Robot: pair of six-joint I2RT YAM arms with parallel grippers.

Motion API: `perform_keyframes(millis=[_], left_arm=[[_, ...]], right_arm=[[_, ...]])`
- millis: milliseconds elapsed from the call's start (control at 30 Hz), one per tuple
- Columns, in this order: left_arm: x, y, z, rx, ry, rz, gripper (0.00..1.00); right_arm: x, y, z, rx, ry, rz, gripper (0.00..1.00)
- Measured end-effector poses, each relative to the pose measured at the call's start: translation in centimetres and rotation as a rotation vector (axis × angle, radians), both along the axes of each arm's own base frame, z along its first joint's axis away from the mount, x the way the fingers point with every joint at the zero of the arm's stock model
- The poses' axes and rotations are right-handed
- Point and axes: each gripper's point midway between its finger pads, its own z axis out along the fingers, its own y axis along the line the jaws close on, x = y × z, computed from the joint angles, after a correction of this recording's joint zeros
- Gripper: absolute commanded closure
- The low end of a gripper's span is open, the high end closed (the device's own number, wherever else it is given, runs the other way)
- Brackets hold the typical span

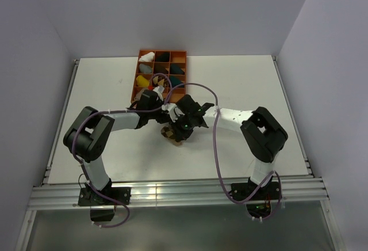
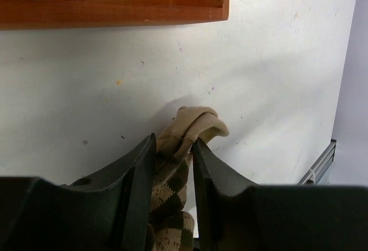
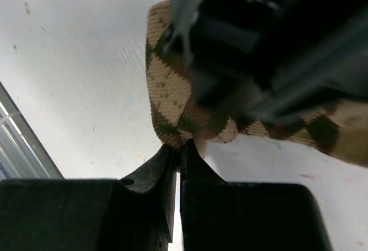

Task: Roll the socks
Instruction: Roll the sock at the center of the board.

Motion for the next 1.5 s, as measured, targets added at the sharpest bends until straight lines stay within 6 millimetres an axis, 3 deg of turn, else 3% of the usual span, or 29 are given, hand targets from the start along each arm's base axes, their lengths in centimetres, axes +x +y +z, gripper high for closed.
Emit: perform_keyframes(millis=[167, 233, 267, 400, 567, 1033, 1233, 1400, 1500], left_arm=[[-0.1, -0.2, -0.3, 0.001, -0.003, -0.007, 0.62], [-0.1, -0.2, -0.4, 0.003, 0.000, -0.003, 0.57], [0.0, -0.1, -0.5, 0.005, 0.001, 0.002, 0.54], [0.3, 0.4, -0.9, 0.027, 0.012, 0.045, 0.26], [1.6, 1.7, 0.1, 0.038, 0.000, 0.154, 0.14], [1.3, 8.8, 2.2, 0.095, 0.028, 0.468, 0.20], [1.4, 10.8, 1.6, 0.119, 0.064, 0.519, 0.23], [0.2, 11.5, 0.4, 0.144, 0.111, 0.541, 0.24], [-1.7, 12.5, 0.0, 0.145, 0.130, 0.563, 0.26]], right_arm=[[-0.6, 0.2, -1.1, 0.002, 0.050, 0.004, 1.00], [-0.7, 0.3, -1.2, 0.006, 0.060, 0.001, 1.00], [-0.7, 0.4, -1.2, 0.009, 0.061, 0.000, 1.00], [-0.7, 0.6, -1.5, 0.023, 0.064, -0.010, 1.00], [-0.1, 0.9, -1.1, 0.045, 0.035, -0.011, 1.00], [-0.7, 3.7, 0.4, 0.105, -0.013, 0.103, 1.00], [-0.1, 1.8, -1.3, 0.032, 0.058, 0.006, 1.00], [0.0, 1.5, -1.5, 0.019, 0.068, -0.015, 1.00], [0.0, 1.4, -1.5, 0.015, 0.068, -0.018, 1.00]])
